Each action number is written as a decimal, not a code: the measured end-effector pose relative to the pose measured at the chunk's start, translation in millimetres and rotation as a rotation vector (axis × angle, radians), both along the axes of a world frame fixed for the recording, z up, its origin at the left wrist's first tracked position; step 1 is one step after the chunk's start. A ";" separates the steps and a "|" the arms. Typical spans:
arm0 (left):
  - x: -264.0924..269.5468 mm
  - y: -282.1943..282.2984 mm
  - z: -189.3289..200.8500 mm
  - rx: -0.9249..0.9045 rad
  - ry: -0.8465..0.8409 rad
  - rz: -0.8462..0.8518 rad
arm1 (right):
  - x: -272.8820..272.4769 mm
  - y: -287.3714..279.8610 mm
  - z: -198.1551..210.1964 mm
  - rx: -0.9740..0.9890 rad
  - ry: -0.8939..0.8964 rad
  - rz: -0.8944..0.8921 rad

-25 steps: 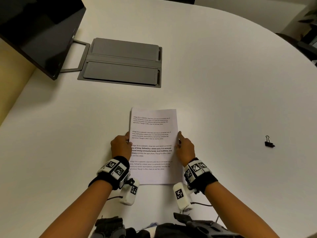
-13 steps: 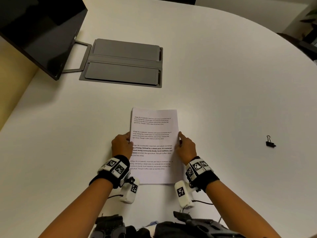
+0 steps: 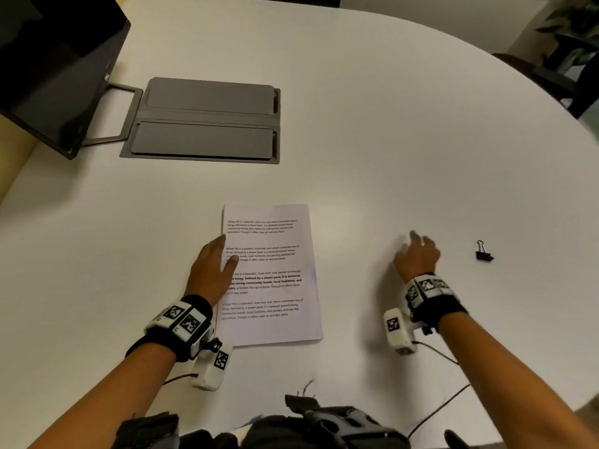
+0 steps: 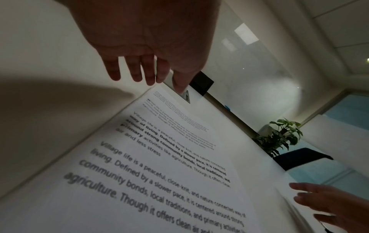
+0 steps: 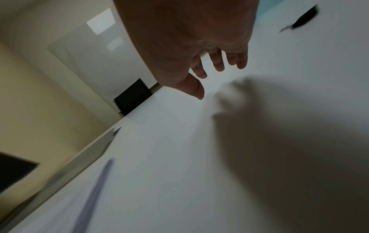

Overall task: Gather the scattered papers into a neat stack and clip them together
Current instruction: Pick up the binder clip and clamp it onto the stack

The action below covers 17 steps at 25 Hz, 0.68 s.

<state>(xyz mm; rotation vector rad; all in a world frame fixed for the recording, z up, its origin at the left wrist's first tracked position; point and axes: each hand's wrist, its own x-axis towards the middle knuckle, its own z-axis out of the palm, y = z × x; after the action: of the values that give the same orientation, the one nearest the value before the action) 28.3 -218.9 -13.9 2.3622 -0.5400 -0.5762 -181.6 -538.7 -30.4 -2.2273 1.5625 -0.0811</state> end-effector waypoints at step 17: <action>-17.6 -26.7 -7.3 0.080 -0.120 -0.074 | -86.5 -105.4 -19.4 -0.096 0.088 -0.185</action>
<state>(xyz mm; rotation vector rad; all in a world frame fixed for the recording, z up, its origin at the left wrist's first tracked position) 10.7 -245.6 -21.1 2.4725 -0.6722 -0.5000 -268.1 -644.1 -49.8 -2.1788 1.8462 -0.1154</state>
